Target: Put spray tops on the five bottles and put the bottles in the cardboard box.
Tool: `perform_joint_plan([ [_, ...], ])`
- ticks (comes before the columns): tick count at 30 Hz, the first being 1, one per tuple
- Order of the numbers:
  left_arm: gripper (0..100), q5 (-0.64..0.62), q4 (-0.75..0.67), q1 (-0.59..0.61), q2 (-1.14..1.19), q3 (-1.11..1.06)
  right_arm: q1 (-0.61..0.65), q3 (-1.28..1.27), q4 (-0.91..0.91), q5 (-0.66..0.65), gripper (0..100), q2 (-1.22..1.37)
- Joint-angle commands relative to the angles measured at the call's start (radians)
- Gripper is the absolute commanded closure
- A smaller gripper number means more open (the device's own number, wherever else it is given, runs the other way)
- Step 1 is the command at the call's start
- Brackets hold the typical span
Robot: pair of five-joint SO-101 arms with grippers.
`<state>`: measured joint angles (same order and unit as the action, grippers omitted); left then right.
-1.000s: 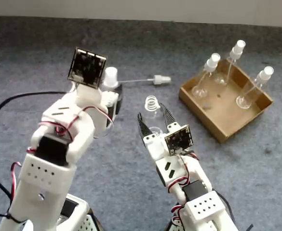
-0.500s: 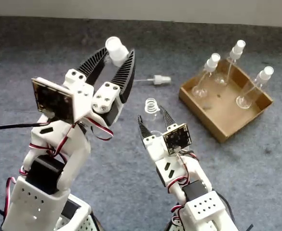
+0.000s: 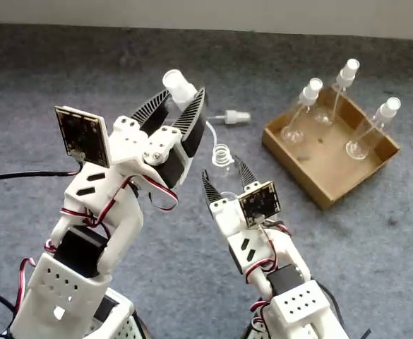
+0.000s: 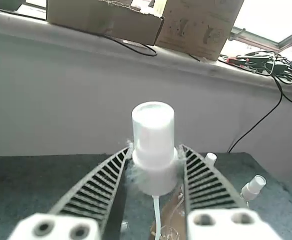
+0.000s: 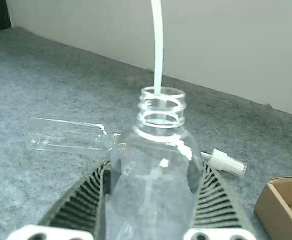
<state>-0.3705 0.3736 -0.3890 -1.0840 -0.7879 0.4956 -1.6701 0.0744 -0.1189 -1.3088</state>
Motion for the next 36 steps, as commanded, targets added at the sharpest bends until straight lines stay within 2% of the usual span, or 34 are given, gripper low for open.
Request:
perform_joint_plan([
  [1,100,-0.012,-0.100,-0.018,-0.018,-0.031,0.004,-0.151,-0.041,-0.002,91.9,-0.012],
  [13,100,-0.015,-0.098,-0.018,-0.019,0.041,0.005,-0.151,-0.048,-0.002,91.9,-0.012],
  [19,100,-0.015,-0.005,-0.053,-0.019,0.045,0.005,-0.151,-0.048,-0.002,91.9,-0.012],
  [36,100,-0.012,0.066,-0.065,-0.012,0.021,0.002,-0.153,-0.047,-0.002,91.9,-0.012],
])
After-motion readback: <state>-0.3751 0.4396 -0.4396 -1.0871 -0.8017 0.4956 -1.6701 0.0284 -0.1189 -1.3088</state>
